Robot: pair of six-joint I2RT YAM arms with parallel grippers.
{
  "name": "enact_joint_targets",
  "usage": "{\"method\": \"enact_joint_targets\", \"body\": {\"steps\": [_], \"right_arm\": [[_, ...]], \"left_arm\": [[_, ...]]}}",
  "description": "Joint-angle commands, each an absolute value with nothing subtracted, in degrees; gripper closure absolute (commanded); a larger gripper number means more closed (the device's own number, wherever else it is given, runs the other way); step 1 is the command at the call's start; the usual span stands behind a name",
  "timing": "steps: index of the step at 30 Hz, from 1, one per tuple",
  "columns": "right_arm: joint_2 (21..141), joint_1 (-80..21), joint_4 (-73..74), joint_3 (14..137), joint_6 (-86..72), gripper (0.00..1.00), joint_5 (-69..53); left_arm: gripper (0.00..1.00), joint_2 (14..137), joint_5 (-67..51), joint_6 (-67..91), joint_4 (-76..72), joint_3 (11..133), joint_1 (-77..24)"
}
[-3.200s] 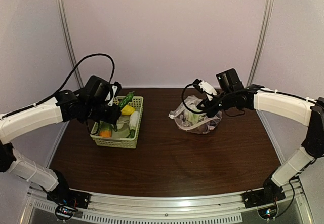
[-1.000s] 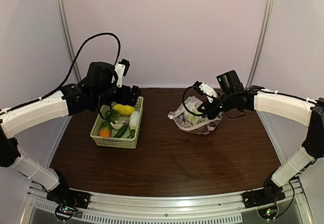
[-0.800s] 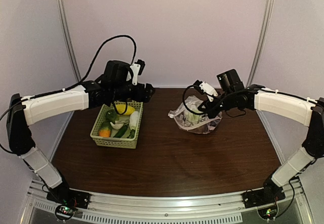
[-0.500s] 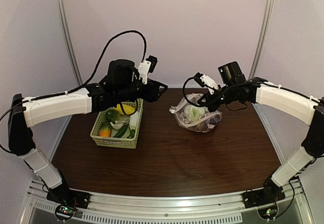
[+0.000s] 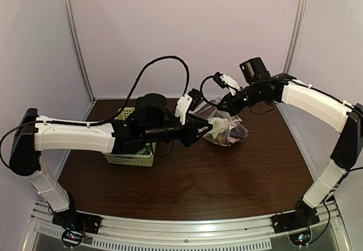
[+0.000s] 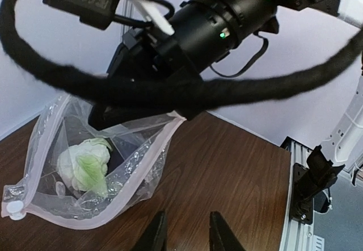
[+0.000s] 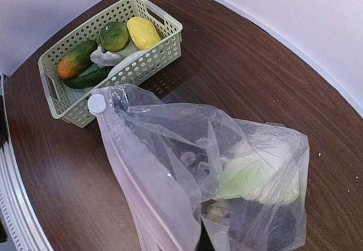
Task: Open the zip-top bag and remove the fake food
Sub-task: Insert the zipper food storage bag at the center of the board.
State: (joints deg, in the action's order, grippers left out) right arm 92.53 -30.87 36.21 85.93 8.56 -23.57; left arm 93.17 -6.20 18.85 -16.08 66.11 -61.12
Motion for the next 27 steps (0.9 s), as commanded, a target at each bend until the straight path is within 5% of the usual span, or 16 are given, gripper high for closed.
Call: {"method": "enact_joint_targets", "body": {"steps": [1,7,27], "right_arm": [[93.85,-31.20,39.61,88.17,6.88,1.00,-25.44],[92.61,-31.79,39.82,87.78,6.59,1.00,-25.43],[88.58,-31.82,34.98,85.47,0.78,1.00,-37.62]], "left_arm": [[0.71,99.56,0.07,22.99,-19.66,69.71,-60.86],[0.53,107.05,5.42,26.28,-16.64,78.06,-59.08],[0.56,124.87,-5.97,30.98,-15.79,93.10,-53.86]]}}
